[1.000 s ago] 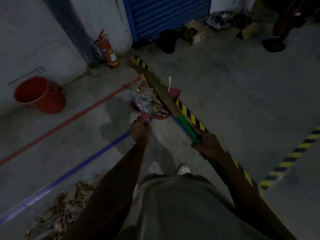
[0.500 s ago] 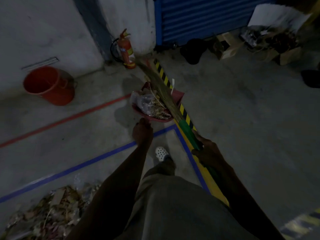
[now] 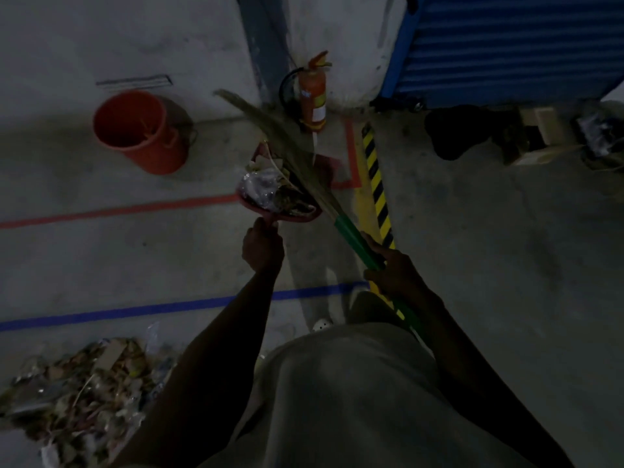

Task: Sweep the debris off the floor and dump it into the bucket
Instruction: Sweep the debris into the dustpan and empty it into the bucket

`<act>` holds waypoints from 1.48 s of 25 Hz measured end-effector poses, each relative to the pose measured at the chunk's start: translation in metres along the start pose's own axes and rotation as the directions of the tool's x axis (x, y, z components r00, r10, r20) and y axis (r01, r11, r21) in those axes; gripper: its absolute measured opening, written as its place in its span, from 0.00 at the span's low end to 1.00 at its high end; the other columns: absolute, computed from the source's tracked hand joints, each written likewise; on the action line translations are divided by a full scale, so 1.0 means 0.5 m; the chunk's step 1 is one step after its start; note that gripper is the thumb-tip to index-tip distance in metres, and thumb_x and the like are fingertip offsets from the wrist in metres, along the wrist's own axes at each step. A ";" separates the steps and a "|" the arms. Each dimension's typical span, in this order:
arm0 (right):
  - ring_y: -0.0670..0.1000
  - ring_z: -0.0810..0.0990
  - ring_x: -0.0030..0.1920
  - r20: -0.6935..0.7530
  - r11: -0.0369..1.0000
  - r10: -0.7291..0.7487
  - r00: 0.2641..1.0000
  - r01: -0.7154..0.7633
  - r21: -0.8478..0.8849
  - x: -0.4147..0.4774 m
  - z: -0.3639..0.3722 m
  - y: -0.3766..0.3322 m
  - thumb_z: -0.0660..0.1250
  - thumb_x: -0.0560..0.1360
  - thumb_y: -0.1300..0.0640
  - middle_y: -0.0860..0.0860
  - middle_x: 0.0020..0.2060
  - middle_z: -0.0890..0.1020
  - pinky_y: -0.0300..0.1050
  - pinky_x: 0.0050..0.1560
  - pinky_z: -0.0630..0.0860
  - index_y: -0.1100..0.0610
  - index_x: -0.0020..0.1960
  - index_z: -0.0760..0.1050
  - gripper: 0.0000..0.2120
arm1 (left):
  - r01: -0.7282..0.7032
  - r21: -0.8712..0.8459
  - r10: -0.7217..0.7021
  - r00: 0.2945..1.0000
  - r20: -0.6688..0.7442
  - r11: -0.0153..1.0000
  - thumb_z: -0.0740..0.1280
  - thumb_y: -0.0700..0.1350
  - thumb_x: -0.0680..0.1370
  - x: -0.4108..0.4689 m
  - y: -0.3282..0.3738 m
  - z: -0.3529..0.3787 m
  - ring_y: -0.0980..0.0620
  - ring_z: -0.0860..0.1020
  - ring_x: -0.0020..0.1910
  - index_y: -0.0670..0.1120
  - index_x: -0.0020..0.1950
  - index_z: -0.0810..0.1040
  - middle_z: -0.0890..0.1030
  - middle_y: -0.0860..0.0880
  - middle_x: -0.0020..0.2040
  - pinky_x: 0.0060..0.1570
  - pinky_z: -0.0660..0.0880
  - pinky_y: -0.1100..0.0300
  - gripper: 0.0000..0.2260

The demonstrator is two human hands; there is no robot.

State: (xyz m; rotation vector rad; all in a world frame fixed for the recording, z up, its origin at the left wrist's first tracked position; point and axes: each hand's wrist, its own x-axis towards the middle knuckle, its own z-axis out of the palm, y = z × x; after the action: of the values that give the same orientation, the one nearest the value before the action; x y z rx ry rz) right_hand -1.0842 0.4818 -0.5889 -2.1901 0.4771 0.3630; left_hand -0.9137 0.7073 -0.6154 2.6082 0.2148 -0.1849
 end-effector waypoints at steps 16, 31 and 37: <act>0.47 0.84 0.35 0.421 0.960 -0.201 0.885 0.263 -0.096 0.820 -0.154 -0.407 0.74 0.74 0.60 0.52 0.57 0.81 0.42 0.31 0.80 0.34 0.78 0.58 0.41 | 0.421 -0.235 -0.477 0.825 -0.301 0.876 0.64 0.51 0.81 0.559 0.064 -0.091 0.42 0.79 0.52 0.48 0.61 0.79 0.81 0.44 0.52 0.47 0.74 0.54 0.12; 0.46 0.82 0.30 0.468 0.929 -0.200 0.861 0.319 -0.189 1.243 0.132 -0.850 0.75 0.69 0.58 0.51 0.50 0.84 0.39 0.27 0.75 0.37 0.75 0.65 0.40 | 0.514 -0.272 -0.580 0.743 -0.332 0.814 0.64 0.53 0.81 1.105 -0.209 -0.295 0.42 0.80 0.52 0.47 0.62 0.78 0.81 0.42 0.52 0.43 0.69 0.57 0.14; 0.46 0.80 0.44 0.496 0.934 -0.176 0.850 0.303 -0.189 1.342 0.209 -0.954 0.75 0.72 0.61 0.50 0.59 0.81 0.24 0.34 0.71 0.44 0.76 0.67 0.37 | 0.501 -0.218 -0.546 0.779 -0.309 0.838 0.64 0.52 0.81 1.256 -0.290 -0.364 0.42 0.80 0.51 0.47 0.62 0.79 0.82 0.42 0.51 0.41 0.68 0.57 0.13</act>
State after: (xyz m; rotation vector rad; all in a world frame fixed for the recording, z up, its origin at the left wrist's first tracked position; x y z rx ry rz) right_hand -0.2825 0.6956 -0.6042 -2.2706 -0.1293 0.8347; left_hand -0.3099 0.9967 -0.6364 2.3723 1.0600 0.1217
